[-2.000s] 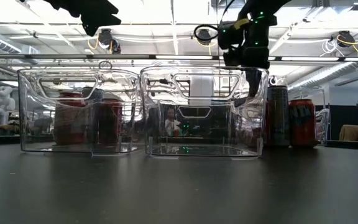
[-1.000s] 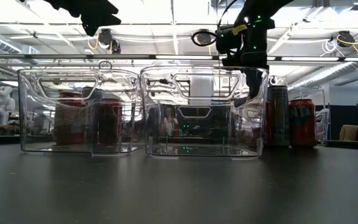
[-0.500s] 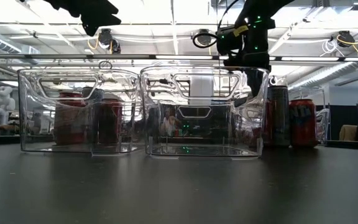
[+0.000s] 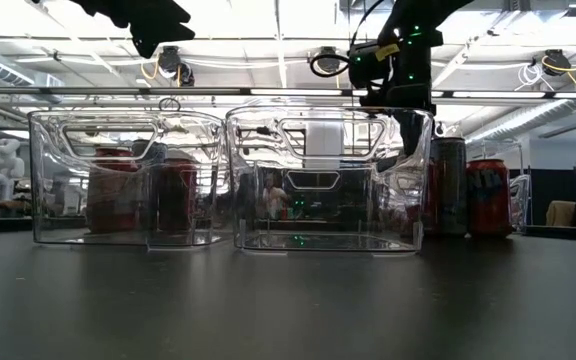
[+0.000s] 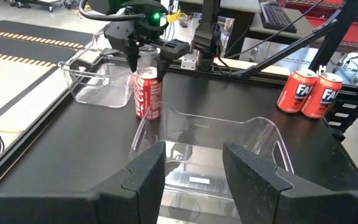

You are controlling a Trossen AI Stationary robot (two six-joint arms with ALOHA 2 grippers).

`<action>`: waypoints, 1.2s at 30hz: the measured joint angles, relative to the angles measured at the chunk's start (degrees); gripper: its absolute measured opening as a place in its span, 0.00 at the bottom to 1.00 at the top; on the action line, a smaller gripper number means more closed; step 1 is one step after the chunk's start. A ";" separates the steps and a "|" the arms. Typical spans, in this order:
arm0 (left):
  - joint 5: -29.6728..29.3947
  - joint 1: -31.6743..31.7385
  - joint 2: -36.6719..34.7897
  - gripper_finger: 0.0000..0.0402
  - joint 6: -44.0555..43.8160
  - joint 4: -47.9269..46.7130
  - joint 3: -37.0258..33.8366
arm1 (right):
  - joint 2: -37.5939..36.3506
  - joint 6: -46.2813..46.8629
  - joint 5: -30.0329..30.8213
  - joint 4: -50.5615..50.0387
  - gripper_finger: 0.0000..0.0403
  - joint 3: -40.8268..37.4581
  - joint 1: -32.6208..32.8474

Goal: Sort soda cans
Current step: Put the red-white soda can into the bottom right transparent bin

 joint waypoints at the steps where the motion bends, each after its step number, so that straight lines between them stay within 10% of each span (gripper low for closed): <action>1: 0.00 0.00 0.00 0.42 0.00 0.00 0.00 | 0.00 -0.04 -0.02 -0.01 0.87 0.00 0.00; 36: 0.02 0.00 0.00 0.42 -0.02 0.02 0.00 | 0.00 -3.89 3.15 0.43 0.87 -0.50 2.34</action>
